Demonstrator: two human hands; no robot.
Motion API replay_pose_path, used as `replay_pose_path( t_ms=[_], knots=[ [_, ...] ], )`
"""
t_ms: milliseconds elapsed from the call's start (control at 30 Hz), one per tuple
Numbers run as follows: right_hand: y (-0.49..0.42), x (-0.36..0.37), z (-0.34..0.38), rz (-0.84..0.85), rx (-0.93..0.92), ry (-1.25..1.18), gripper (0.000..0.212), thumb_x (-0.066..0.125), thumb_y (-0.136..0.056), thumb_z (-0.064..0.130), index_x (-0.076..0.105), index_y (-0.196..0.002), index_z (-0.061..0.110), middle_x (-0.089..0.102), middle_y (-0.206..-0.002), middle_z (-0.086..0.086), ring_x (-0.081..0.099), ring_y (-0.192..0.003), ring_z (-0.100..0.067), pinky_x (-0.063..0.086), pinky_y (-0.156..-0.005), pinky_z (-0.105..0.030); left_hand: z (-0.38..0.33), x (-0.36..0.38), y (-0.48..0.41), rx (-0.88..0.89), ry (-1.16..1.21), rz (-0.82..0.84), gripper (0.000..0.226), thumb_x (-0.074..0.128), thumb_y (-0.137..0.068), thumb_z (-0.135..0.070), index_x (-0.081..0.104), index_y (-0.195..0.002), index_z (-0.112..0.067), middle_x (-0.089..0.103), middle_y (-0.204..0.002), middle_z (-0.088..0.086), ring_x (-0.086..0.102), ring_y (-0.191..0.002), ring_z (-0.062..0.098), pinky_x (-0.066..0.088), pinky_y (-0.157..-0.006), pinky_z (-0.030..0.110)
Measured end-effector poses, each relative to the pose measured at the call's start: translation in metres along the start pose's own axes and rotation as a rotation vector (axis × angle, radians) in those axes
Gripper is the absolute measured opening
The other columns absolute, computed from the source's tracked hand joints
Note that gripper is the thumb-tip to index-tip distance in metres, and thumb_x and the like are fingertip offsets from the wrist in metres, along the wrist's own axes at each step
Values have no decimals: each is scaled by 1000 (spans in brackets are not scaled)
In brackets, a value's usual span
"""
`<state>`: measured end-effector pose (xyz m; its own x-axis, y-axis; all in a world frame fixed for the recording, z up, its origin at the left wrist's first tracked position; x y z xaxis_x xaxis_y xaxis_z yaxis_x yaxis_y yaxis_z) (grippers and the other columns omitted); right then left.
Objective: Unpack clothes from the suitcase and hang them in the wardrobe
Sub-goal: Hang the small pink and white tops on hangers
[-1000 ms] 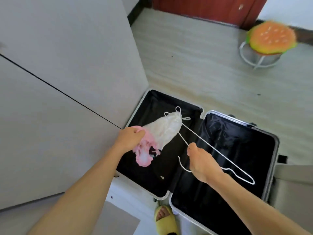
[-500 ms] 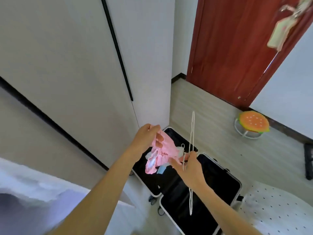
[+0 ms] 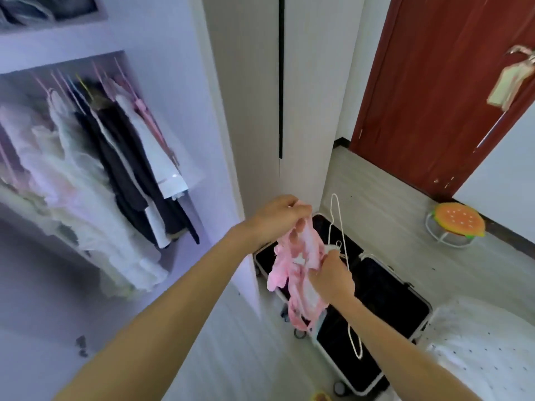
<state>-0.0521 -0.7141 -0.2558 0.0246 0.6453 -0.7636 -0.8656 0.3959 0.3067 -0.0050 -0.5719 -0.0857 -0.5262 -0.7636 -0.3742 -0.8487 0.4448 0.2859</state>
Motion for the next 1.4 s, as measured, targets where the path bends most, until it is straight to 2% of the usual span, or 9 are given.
replay_pose_path(
  t_ms=[167, 367, 600, 767, 900, 967, 1100, 1267, 1400],
  knots=[
    [71, 60, 1, 156, 42, 227, 30, 51, -89, 21, 42, -114, 5, 55, -99, -6, 53, -87, -28, 43, -69, -32, 101, -57, 86, -126, 69, 16, 31, 56, -97, -19, 41, -70, -17, 36, -53, -10, 30, -48, 11, 29, -51, 21],
    [137, 131, 2, 313, 47, 404, 35, 54, -90, 36, 44, -112, 10, 53, -97, -2, 55, -88, -23, 47, -71, -30, 210, -142, 167, -251, 378, -167, 39, 51, -98, -10, 32, -66, -21, 25, -51, -9, 19, -43, 8, 15, -59, 31],
    [174, 217, 143, 560, -226, 403, 19, 64, -81, 12, 49, -93, 10, 59, -85, -6, 62, -60, -21, 48, -44, -24, 275, -274, 278, -281, 541, -665, 25, 51, -97, -12, 44, -73, -17, 28, -54, -4, 19, -45, 11, 23, -48, 24],
    [173, 221, 227, 432, -423, 486, 10, 55, -88, 15, 46, -92, 11, 54, -90, -5, 53, -83, -25, 33, -51, -24, 314, -337, 359, -310, 604, -912, 20, 52, -95, -11, 55, -76, -12, 32, -49, -5, 23, -38, 10, 26, -50, 26],
    [172, 213, 280, 363, -418, 370, 8, 49, -90, 10, 48, -98, 10, 57, -100, -10, 55, -86, -26, 43, -63, -28, 329, -368, 414, -346, 565, -1033, 14, 58, -94, -13, 60, -81, -10, 40, -47, -5, 29, -39, 12, 33, -46, 23],
    [175, 212, 303, 405, -359, 121, 7, 48, -89, 5, 52, -93, 7, 63, -99, -12, 63, -85, -28, 57, -71, -37, 329, -370, 429, -346, 575, -1013, 8, 62, -92, -16, 64, -88, -10, 46, -56, -2, 34, -45, 15, 37, -50, 25],
    [202, 221, 359, 633, -303, -299, 20, 53, -83, -5, 45, -76, 11, 59, -67, -7, 55, -59, -22, 58, -67, -36, 307, -374, 437, -288, 616, -966, 12, 61, -92, -17, 69, -84, -14, 55, -62, -2, 48, -51, 15, 43, -57, 26],
    [233, 217, 425, 690, -529, -116, 21, 68, -84, 17, 48, -86, 12, 60, -71, -8, 53, -55, -18, 36, -44, -22, 267, -403, 437, -237, 529, -956, 12, 60, -95, -20, 71, -94, -15, 63, -66, -2, 57, -52, 12, 48, -55, 22],
    [251, 199, 456, 620, -700, -107, 35, 55, -94, 52, 72, -90, 22, 68, -86, 5, 54, -65, -8, 37, -53, -19, 250, -414, 439, -235, 469, -948, 20, 52, -97, -13, 71, -105, -13, 68, -85, 5, 58, -58, 16, 50, -64, 27]
  ],
)
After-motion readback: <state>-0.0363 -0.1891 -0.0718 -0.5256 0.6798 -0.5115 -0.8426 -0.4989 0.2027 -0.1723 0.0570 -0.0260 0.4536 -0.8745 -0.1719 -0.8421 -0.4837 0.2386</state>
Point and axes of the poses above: each hand's wrist, its own y-axis away from the middle knuckle, its own x-axis out of the palm, z = x × y, the point moved 10 cm from there along -y, towards the middle knuckle
